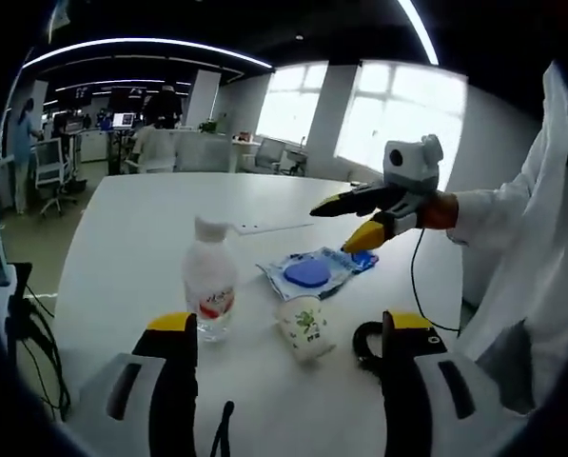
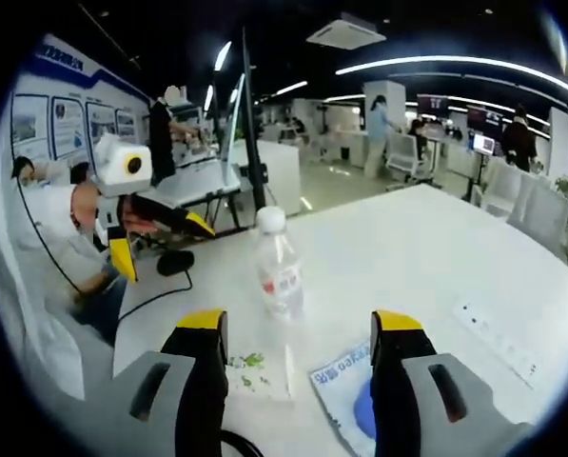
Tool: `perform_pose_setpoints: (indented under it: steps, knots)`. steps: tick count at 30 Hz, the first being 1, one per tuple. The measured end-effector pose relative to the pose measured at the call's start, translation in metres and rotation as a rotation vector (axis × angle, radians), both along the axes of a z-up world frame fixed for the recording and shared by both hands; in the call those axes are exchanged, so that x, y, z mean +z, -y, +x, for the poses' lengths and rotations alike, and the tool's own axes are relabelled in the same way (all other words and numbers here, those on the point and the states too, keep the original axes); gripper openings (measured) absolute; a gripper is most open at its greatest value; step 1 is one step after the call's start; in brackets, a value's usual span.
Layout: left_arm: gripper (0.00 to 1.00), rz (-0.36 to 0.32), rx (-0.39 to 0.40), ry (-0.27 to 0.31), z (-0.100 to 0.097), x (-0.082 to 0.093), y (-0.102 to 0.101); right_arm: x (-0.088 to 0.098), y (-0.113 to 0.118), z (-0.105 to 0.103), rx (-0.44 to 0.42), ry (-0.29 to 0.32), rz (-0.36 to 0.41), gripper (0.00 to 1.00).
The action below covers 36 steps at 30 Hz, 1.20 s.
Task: Arrange the tabletop items into an orderly group along one side of the table until the central work area is clear of visible clutter.
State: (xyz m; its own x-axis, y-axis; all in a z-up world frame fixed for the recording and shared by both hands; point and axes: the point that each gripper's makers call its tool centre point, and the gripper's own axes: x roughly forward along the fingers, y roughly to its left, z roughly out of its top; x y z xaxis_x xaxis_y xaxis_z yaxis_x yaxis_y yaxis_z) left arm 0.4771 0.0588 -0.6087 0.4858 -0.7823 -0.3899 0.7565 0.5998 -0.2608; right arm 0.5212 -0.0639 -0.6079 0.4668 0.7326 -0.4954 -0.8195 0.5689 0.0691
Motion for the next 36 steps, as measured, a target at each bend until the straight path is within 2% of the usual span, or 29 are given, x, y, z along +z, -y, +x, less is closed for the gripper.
perform_pose_setpoints:
  steps: [7, 11, 13, 17, 18, 20, 25, 30, 36]
  knots:
    - [0.81, 0.008, 0.02, -0.003, -0.013, 0.001, -0.012, -0.025, -0.002, -0.012, 0.115, -0.116, -0.027, 0.56]
    - [0.81, 0.004, 0.034, -0.009, -0.019, -0.001, -0.018, -0.041, -0.003, -0.017, 0.154, -0.17, -0.038, 0.51]
    - [0.81, 0.003, 0.039, -0.015, -0.022, -0.003, -0.019, -0.051, -0.002, -0.019, 0.163, -0.215, -0.045, 0.5]
    - [0.81, 0.004, 0.048, -0.026, -0.026, -0.006, -0.022, -0.06, -0.005, -0.025, 0.196, -0.277, -0.022, 0.44]
    - [0.81, 0.003, 0.05, -0.026, -0.028, -0.007, -0.023, -0.064, -0.005, -0.029, 0.215, -0.313, -0.022, 0.42]
    - [0.8, 0.004, 0.053, -0.029, -0.029, -0.007, -0.023, -0.07, -0.004, -0.026, 0.227, -0.322, -0.03, 0.37]
    - [0.8, 0.005, 0.062, -0.032, -0.031, -0.009, -0.027, -0.079, -0.005, -0.025, 0.267, -0.395, -0.019, 0.28]
    - [0.8, 0.005, 0.078, -0.034, -0.031, -0.011, -0.031, -0.089, -0.008, -0.021, 0.288, -0.438, -0.015, 0.27]
    - [0.79, -0.002, 0.091, -0.03, -0.03, -0.011, -0.033, -0.094, -0.015, -0.029, 0.311, -0.528, 0.023, 0.22]
